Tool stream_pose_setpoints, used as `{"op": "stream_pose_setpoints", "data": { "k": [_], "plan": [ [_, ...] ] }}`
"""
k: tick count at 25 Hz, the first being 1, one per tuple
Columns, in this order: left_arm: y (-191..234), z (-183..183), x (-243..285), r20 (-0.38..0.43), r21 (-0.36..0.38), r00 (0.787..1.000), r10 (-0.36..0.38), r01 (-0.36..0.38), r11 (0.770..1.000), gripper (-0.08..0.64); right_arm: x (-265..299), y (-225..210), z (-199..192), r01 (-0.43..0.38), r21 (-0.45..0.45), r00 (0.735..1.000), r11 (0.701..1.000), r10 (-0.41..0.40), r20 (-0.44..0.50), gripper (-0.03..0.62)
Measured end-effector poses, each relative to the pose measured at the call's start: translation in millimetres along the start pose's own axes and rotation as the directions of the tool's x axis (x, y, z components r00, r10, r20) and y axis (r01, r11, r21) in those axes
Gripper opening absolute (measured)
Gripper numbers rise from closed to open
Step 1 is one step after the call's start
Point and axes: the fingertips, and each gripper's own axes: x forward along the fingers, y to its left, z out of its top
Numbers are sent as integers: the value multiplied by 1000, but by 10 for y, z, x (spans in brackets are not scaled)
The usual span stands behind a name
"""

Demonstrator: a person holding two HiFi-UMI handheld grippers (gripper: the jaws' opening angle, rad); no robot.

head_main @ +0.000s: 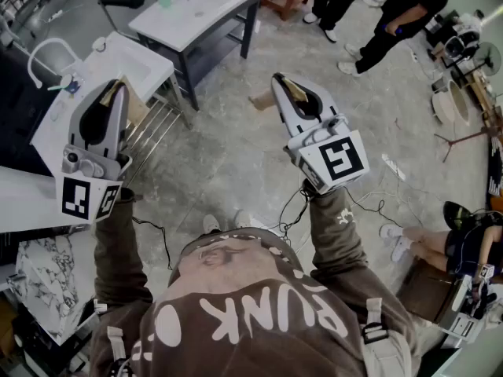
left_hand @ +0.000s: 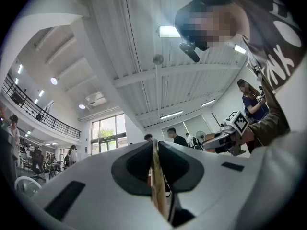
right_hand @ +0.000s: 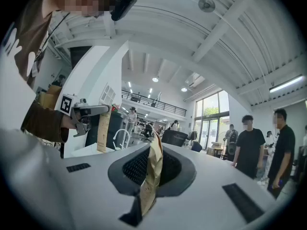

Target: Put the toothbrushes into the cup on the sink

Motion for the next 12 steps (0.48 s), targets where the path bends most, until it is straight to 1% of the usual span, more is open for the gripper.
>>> {"op": "stream_pose_setpoints", "data": {
  "k": [6, 12],
  "plan": [
    [31, -18, 64, -1, -2, 1000, 1, -1, 1000, 39, 36, -64, -7, 4, 0, 1000, 1000, -4, -1, 11],
    [31, -29, 96, -5, -3, 1000, -2, 2, 1000, 40, 29, -82, 16, 0, 29, 1000, 1000, 0, 20, 11]
  ]
}}
